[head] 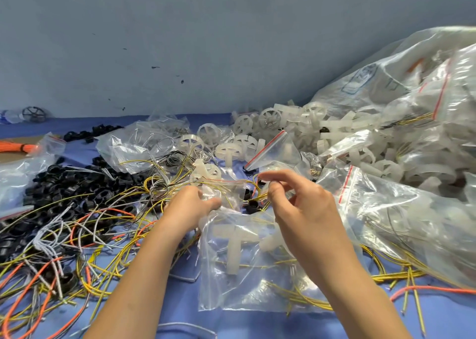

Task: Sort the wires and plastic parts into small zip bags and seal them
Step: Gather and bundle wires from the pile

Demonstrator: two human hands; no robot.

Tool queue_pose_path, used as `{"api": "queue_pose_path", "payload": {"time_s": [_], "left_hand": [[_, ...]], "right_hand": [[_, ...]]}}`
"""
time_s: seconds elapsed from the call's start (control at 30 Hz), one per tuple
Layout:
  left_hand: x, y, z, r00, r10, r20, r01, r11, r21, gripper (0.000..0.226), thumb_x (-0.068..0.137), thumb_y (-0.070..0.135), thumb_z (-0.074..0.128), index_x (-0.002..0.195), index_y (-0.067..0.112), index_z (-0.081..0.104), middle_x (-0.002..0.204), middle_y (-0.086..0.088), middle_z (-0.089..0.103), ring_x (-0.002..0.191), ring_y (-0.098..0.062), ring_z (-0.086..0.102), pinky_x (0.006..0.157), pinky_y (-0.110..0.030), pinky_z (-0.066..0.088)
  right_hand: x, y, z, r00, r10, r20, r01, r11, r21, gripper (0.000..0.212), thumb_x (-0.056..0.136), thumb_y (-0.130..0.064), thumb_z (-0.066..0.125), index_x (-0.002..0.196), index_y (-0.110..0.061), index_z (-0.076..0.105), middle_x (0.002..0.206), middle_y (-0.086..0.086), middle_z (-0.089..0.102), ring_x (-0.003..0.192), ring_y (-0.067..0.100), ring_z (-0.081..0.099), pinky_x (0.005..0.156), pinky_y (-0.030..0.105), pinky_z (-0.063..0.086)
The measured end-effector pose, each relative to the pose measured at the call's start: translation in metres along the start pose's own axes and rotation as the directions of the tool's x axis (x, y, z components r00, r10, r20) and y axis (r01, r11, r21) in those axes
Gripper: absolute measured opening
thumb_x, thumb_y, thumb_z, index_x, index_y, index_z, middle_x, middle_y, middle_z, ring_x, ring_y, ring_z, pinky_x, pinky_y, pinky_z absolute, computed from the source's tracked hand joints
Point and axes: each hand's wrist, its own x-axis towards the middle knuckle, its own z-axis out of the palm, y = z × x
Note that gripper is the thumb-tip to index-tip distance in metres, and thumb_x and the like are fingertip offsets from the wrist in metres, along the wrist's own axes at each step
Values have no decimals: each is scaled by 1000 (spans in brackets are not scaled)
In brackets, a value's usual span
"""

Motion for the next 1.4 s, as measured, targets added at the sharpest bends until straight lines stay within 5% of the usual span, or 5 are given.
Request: {"api": "queue_pose_path", "payload": {"time_s": [0.33,0.47,0.57,0.73,1.4], "left_hand": [[-34,-6,-34,972,165,-168,-149,984,101,24,92,49,56,88,26,60,93,9,64,95,-18,55,105,-42,32],[-46,-7,-71,892,69,-446,-242,907,-344,24,94,36,59,80,15,60,71,5,61,64,-12,54,62,-28,43],[-55,-17,-97,990,-116,81,120,381,-917,10,89,25,60,82,19,66,64,4,59,52,-11,43,42,-22,36],[-78,-47,-87,767,194,612,637,-347,-688,15,79,16,63,86,3,67,80,-5,61,72,-12,57,45,-16,51],[-131,-42,-41,938,13,345,335,216,-917,23,93,1,48,106,-4,67,106,-22,71,99,-30,70,81,-41,59]], "right_hand": [[-4,-10,10,999,-4,46,6,1000,-24,20,95,-25,54,102,-33,72,78,-18,65,62,1,55,62,23,38],[-13,-18,20,993,-72,98,82,991,-104,21,94,-25,55,106,-32,70,95,-15,65,80,3,59,78,31,48],[-23,-24,31,960,-183,211,217,964,-155,26,95,-18,54,111,-31,68,104,-10,58,95,9,58,87,33,46],[-33,-35,43,832,-264,488,434,858,-275,59,84,2,49,118,-43,64,130,-9,51,119,20,47,99,39,39],[-36,-32,41,900,-368,232,427,848,-313,19,80,-1,62,82,-20,61,122,2,59,107,30,58,84,44,48]]}}
